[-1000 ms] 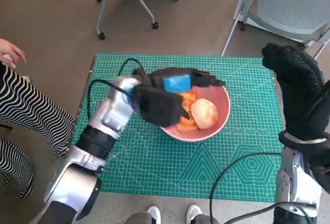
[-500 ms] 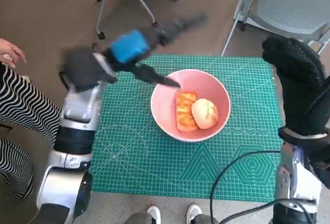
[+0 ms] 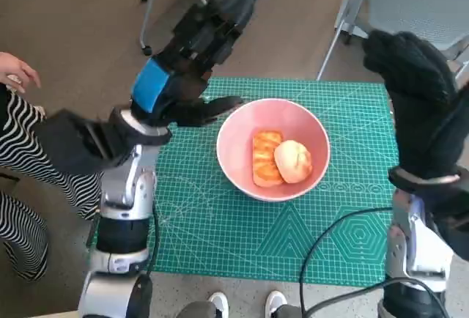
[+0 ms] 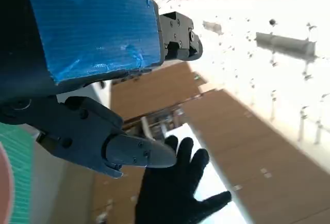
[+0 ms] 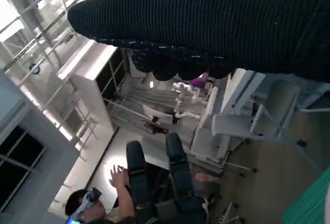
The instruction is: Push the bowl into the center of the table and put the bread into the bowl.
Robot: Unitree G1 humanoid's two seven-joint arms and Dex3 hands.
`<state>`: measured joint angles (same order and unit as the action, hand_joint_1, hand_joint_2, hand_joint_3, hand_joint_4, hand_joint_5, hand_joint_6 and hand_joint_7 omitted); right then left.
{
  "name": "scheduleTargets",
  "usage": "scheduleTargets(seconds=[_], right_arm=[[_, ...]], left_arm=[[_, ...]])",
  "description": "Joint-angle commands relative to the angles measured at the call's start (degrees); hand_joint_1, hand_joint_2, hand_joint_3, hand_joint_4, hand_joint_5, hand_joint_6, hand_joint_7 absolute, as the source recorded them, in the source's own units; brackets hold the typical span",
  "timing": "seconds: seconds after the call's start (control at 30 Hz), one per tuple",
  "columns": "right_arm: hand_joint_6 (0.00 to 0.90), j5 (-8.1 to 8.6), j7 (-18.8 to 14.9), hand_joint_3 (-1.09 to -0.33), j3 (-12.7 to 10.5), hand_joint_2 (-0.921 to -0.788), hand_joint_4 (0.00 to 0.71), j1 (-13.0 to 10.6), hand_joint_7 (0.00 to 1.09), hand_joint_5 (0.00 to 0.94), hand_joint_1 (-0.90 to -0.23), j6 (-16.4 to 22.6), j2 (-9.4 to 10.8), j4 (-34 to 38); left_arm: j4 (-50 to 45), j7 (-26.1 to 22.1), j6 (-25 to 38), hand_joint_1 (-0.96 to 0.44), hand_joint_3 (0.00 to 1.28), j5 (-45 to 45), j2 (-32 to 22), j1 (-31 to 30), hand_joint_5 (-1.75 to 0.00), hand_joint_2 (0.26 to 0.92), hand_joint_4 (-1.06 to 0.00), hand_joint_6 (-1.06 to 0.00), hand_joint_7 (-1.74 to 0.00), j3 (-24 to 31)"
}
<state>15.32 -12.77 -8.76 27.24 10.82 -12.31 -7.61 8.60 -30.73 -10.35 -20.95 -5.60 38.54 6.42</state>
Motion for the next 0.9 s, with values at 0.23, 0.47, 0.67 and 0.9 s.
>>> scheduleTargets(seconds=[0.23, 0.47, 0.67, 0.9], right_arm=[[0.106, -1.83, 0.10, -0.661, 1.21, -0.921, 0.209, 1.78, 0.58, 0.010, -0.718, 0.11, 0.34, 2.81], [0.106, -2.15, -0.20, -0.657, 1.45, -0.921, 0.209, 2.00, 0.58, 0.008, -0.722, 0.87, 0.57, 3.42], [0.104, -2.52, -0.13, -0.657, 1.56, -0.921, 0.210, 2.17, 0.58, 0.008, -0.715, 1.03, 0.37, 3.48], [0.101, -2.93, 0.08, -0.656, 1.51, -0.921, 0.211, 2.76, 0.57, 0.007, -0.712, 0.92, 0.18, 4.02]], left_arm=[[-2.37, 0.79, -2.06, -0.69, 0.43, -1.35, 1.58, -2.77, -0.03, 0.921, -0.09, 0.00, -0.53, 0.04], [-1.95, -0.43, -2.06, -0.69, 0.41, -1.79, 0.42, -2.78, -0.03, 0.921, -0.07, 0.00, -0.49, 0.20], [-1.31, -1.10, -2.84, -0.69, 0.39, -1.80, -0.09, -2.84, -0.02, 0.921, -0.05, 0.00, -0.48, 0.61], [-0.01, -1.32, -5.41, -0.69, 0.38, -1.07, 0.04, -3.13, 0.00, 0.921, -0.01, 0.00, -0.45, 0.66]])
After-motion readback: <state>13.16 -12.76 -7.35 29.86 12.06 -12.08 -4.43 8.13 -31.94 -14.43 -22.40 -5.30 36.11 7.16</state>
